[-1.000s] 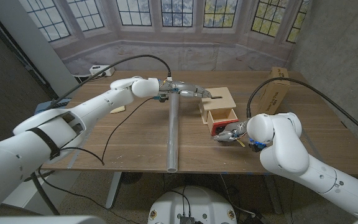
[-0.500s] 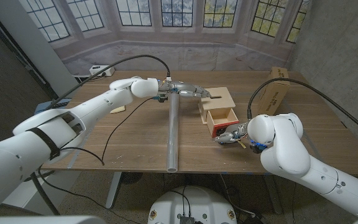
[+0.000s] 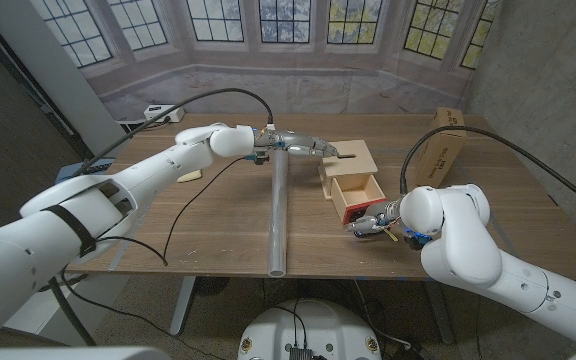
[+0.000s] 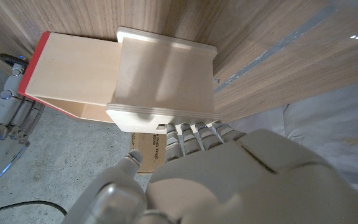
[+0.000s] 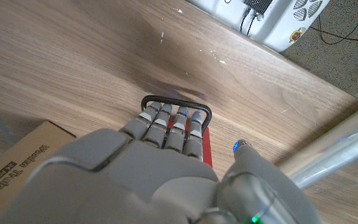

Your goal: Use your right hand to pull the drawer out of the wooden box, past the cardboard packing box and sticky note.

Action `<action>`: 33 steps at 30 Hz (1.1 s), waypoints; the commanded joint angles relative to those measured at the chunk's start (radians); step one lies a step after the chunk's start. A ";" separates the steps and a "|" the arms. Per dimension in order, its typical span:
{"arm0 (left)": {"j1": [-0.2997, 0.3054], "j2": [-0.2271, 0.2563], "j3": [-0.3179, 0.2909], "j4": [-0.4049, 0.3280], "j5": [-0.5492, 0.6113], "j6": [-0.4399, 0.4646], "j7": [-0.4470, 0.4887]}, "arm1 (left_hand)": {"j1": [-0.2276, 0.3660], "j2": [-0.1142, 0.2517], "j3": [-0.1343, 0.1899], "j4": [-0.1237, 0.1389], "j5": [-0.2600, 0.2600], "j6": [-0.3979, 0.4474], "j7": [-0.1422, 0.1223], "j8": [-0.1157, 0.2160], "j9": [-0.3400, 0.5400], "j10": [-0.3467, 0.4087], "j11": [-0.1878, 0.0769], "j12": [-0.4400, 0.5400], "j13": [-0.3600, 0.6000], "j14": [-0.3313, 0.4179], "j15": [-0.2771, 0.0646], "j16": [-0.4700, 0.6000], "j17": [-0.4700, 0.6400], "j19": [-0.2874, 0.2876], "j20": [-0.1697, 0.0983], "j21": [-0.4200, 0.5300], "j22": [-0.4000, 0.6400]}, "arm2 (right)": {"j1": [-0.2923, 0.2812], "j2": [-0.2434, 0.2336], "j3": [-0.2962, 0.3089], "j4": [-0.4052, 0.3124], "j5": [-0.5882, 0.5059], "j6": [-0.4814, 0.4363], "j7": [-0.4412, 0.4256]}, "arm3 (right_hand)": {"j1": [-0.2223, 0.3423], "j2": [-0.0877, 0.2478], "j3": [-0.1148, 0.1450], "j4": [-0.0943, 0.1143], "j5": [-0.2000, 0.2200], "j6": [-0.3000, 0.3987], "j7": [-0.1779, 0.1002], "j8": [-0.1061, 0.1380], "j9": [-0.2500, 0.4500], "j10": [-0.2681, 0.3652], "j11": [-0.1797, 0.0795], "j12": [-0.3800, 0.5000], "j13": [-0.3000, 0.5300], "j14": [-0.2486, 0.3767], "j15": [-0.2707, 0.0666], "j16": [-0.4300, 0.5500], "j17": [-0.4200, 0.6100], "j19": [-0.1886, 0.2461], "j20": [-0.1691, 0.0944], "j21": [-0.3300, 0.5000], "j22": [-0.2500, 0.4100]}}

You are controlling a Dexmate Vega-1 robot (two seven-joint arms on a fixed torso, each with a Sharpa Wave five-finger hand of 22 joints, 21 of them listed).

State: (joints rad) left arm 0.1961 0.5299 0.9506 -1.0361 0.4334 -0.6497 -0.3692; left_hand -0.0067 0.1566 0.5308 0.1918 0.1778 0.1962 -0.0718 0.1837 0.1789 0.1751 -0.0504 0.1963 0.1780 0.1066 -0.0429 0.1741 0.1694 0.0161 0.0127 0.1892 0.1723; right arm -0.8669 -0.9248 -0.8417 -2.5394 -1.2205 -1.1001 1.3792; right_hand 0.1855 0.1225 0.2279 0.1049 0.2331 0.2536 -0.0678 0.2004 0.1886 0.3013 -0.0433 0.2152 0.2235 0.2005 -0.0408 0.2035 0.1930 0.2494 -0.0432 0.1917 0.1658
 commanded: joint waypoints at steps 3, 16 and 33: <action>0.009 0.004 -0.002 -0.021 0.003 0.011 -0.007 | -0.001 0.011 -0.003 0.001 0.007 0.003 0.000 0.001 0.003 0.009 0.003 0.007 0.006 0.011 0.006 0.009 0.004 0.001 0.013 0.006 0.003 | 0.093 -0.061 -0.116 -0.027 0.022 -0.097 -0.001 | -0.011 -0.001 0.006 -0.001 0.005 0.003 0.005 0.000 0.001 0.003 0.003 -0.003 0.000 0.005 -0.050 -0.002 0.002 0.010 -0.057 -0.005 0.000; 0.018 0.005 -0.004 -0.045 0.008 0.028 -0.008 | 0.000 0.012 -0.004 0.000 0.007 -0.002 0.003 -0.001 0.002 0.007 0.004 0.006 0.006 0.011 0.008 0.008 0.004 0.001 0.013 0.006 0.003 | 0.110 -0.105 -0.162 -0.058 0.022 -0.159 -0.001 | -0.014 -0.002 0.006 0.000 0.005 0.003 0.005 0.000 0.001 0.002 0.002 -0.003 0.001 0.005 -0.051 -0.002 0.002 0.009 -0.056 -0.006 0.000; 0.051 0.033 -0.022 -0.120 0.009 0.072 -0.020 | 0.001 0.013 -0.004 -0.001 0.007 -0.002 0.002 0.000 0.002 0.007 0.005 0.005 0.006 0.011 0.010 0.008 0.004 0.001 0.013 0.006 0.003 | 0.055 -0.120 -0.135 -0.081 0.003 -0.161 -0.001 | -0.017 -0.002 0.007 -0.001 0.006 0.003 0.006 -0.001 0.001 0.003 0.004 -0.004 0.001 0.005 -0.051 -0.002 0.002 0.009 -0.055 -0.006 0.000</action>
State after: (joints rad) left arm 0.2253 0.5438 0.9408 -1.1074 0.4376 -0.5987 -0.3751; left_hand -0.0067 0.1566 0.5309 0.1917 0.1778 0.1959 -0.0716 0.1836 0.1787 0.1727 -0.0479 0.1926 0.1780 0.1011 -0.0375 0.1743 0.1694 0.0159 0.0129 0.1871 0.1687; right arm -0.7815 -1.0328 -0.9892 -2.6033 -1.1996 -1.2521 1.3788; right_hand 0.1738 0.1188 0.2278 0.1049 0.2328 0.2536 -0.0678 0.2004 0.1884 0.3012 -0.0433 0.2151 0.2234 0.2005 -0.0408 0.2035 0.1929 0.2493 -0.0431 0.1885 0.1607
